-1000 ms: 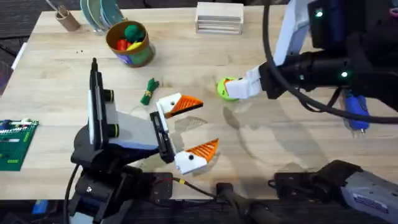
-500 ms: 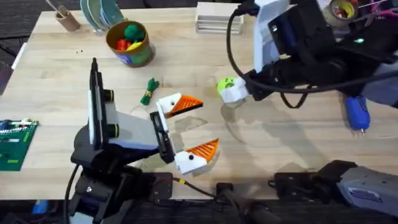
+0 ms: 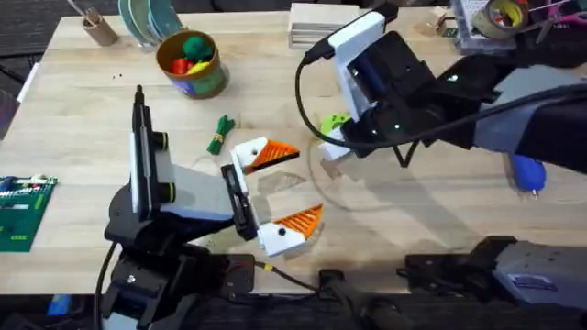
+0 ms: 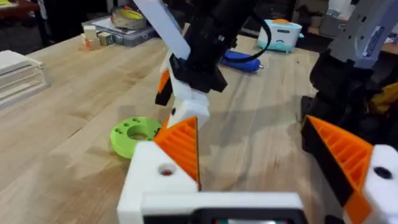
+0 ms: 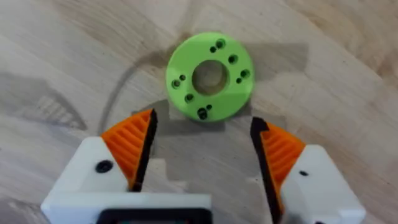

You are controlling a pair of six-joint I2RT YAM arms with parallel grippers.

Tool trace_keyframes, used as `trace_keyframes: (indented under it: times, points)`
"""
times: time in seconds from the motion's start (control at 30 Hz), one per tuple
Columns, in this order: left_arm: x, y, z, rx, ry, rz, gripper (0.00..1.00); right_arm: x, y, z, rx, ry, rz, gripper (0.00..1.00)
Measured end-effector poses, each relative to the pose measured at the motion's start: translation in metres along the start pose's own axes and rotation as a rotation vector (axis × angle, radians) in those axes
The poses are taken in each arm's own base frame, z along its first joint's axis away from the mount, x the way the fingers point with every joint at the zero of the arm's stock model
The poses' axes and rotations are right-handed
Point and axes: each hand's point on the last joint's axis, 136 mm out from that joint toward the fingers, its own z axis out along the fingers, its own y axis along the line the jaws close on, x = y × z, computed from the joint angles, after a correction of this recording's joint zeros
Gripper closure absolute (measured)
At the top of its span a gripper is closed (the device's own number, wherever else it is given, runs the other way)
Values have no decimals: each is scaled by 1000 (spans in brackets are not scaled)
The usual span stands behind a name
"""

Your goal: Pick up the gripper from the table and insert it into the empty holder that is missing its gripper. Then pick up a screw, insert it into the mounting hole, and use the screwdriver to tighten it. Finally, clean up the table by picking up the vegetable and placing it into the bucket.

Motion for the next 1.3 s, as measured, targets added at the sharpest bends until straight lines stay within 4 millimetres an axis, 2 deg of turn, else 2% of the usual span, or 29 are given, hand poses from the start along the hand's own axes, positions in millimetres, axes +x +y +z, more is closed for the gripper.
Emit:
trace_keyframes:
  times: [0.2, 0.5, 0.7, 0.87, 1.1, 1.3]
  points:
    - [0, 0, 0, 0, 0, 0, 8, -3, -4, 3, 35, -10, 26, 139]
    - [0, 0, 0, 0, 1, -1, 8, 3, -4, 15, 46, 27, 56, 251]
    - [3, -1, 0, 9, 11, -16, 8, 2, -4, 17, 47, 27, 61, 287]
    - [4, -3, 0, 15, 12, -17, 9, 8, -3, 28, 50, 62, 63, 399]
    - [4, -3, 0, 15, 12, -17, 8, 7, -3, 28, 50, 58, 62, 480]
    - [4, -3, 0, 15, 12, -17, 8, 7, -4, 28, 57, 58, 62, 627]
